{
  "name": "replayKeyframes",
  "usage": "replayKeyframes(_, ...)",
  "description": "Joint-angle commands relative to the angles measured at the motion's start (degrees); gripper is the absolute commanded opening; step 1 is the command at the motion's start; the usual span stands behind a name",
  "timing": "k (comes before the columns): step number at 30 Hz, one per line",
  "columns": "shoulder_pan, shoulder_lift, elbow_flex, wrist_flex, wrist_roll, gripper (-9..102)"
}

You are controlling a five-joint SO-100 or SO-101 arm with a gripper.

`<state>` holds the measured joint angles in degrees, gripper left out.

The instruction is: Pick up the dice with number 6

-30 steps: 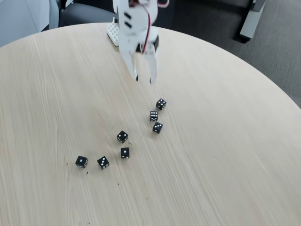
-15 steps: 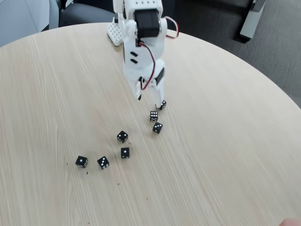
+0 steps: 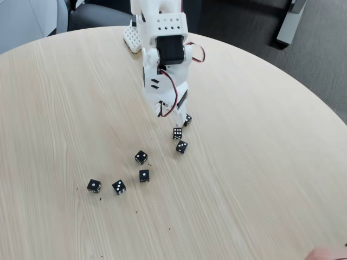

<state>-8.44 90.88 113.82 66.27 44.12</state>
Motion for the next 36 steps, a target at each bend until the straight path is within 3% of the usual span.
replayKeyframes(1, 0.44, 0.35, -2.11, -0.35, -2.72, 22)
replayKeyframes(15, -0.44, 0.35, -2.29, -0.79, -11.51, 22)
replayKeyframes(22, 0.44, 0.35, -2.29, -8.7, -10.72, 22)
replayKeyframes(36, 0.53, 0.26, -2.29, -9.67, -10.2, 23)
